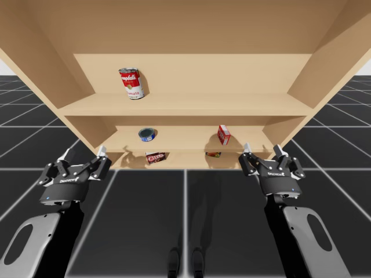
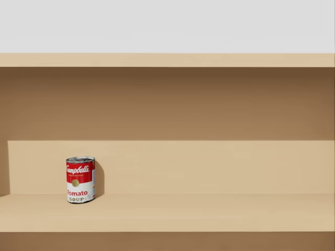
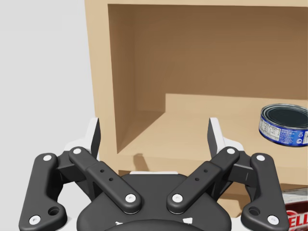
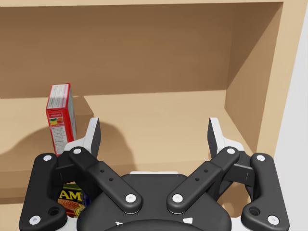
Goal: Find the potted meat can on the shelf and bring it to me.
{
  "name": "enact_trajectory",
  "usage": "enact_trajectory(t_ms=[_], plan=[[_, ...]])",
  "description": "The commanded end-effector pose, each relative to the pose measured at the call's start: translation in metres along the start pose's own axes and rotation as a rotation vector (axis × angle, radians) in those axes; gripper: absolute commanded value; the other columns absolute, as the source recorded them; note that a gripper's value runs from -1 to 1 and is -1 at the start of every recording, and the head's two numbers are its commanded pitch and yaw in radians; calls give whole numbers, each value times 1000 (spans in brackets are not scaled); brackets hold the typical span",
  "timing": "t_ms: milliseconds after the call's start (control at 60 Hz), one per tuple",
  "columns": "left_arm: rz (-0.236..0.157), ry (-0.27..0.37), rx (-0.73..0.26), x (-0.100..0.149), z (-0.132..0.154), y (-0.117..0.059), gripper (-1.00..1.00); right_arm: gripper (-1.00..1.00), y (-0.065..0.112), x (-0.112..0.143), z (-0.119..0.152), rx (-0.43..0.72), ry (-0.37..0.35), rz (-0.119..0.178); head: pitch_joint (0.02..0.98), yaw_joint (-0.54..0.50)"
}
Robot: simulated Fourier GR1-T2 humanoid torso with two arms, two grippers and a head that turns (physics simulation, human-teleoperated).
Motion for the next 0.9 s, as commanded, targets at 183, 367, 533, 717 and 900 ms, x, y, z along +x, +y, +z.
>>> enact_trajectory(t_ms=[183, 367, 533, 717, 900], plan=[[1, 0, 2, 0, 0, 0, -1000, -1000, 0, -1, 0, -13, 9, 11, 102, -4], [-2, -2, 4, -1, 0, 0, -1000, -1000, 1, -1, -1, -11, 6, 28, 239, -8], [-3, -5, -2, -2, 0, -2, -1000, -1000, 1, -1, -1, -18, 1, 39, 383, -22], [-1, -5, -6, -2, -1, -2, -1000, -1000, 1, -1, -1, -22, -7, 50, 526, -61], [-2, -5, -12, -2, 0, -3, -1000, -1000, 1, -1, 0, -21, -6, 51, 647, -143]])
